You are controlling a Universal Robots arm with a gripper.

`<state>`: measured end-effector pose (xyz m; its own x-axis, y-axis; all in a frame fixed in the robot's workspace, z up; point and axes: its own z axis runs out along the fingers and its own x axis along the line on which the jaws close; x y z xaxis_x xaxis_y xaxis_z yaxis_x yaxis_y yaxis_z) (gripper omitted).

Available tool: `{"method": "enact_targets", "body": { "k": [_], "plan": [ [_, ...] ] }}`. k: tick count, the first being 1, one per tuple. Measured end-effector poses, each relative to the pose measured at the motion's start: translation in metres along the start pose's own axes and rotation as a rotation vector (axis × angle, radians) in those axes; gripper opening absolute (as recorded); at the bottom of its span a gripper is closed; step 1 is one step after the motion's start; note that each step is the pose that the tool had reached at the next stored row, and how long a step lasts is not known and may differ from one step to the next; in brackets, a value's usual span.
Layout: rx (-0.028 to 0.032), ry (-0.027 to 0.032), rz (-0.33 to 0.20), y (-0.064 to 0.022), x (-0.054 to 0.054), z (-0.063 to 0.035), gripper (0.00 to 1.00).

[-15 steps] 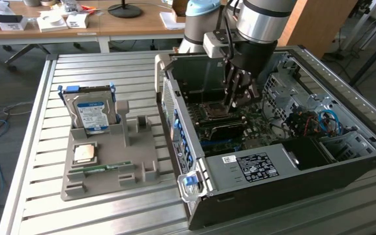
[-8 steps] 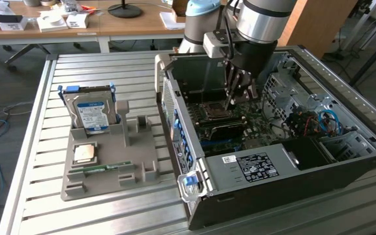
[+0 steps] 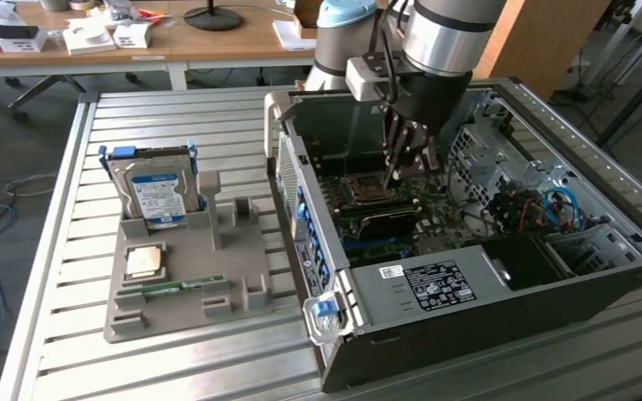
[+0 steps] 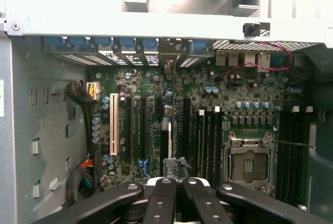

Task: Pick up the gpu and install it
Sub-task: 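Press down on the gpu until it lock into place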

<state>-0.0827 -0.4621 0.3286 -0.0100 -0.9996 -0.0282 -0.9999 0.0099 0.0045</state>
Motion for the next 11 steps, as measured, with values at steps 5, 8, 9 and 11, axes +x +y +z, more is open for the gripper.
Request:
{"method": "enact_targets", "body": {
  "k": [5, 8, 9, 11],
  "plan": [
    [0.0000, 0.0001, 0.000, 0.0042, 0.000, 0.0056, 0.11],
    [0.0000, 0.0002, 0.000, 0.0054, 0.000, 0.0099, 0.11],
    [-0.0001, 0.0003, 0.000, 0.0056, 0.000, 0.0116, 0.11],
    [-0.0001, 0.0002, 0.000, 0.0058, 0.000, 0.0148, 0.11]
  ]
}}
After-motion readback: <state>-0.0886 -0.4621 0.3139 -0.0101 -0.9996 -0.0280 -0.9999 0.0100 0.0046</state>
